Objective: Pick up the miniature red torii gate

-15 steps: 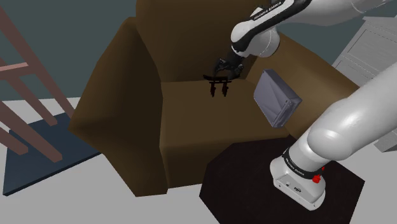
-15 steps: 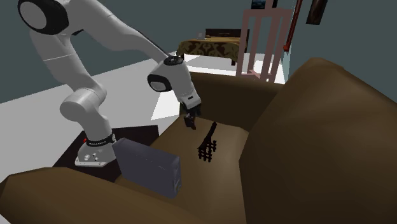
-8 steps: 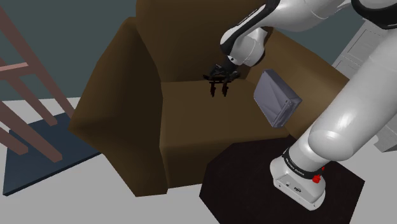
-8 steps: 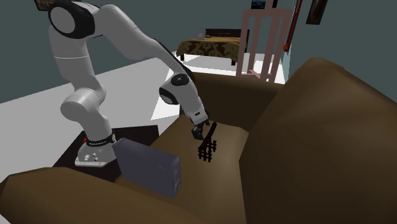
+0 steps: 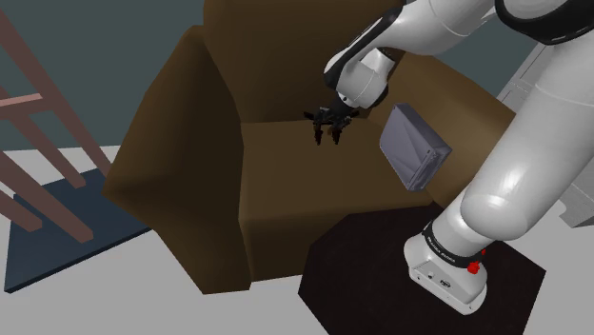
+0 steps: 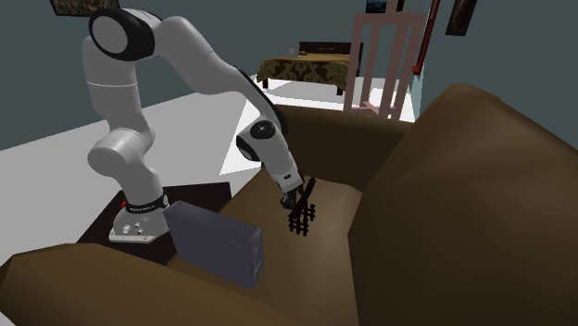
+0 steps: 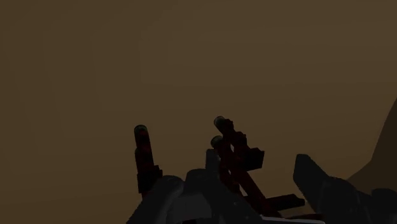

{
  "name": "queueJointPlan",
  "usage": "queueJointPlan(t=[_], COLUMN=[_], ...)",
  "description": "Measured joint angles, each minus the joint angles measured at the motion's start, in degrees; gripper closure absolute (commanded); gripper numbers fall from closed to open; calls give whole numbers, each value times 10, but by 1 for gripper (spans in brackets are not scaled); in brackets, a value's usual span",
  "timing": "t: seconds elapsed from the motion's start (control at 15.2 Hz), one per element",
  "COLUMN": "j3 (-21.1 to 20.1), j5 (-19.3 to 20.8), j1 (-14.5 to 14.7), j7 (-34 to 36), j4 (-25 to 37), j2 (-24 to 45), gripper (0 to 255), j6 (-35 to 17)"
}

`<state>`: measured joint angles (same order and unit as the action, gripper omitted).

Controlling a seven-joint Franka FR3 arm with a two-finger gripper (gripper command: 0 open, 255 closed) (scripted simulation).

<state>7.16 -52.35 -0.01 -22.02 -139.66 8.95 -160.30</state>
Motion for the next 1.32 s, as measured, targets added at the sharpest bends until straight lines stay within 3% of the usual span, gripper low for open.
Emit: queueJointPlan(t=[0.66,1.32], j3=[1,24], j5=[3,123], j1=[1,9], j7=[3,114], j4=[-1,-11], j2=[-3,-73], gripper=[255,255], j6=[1,44])
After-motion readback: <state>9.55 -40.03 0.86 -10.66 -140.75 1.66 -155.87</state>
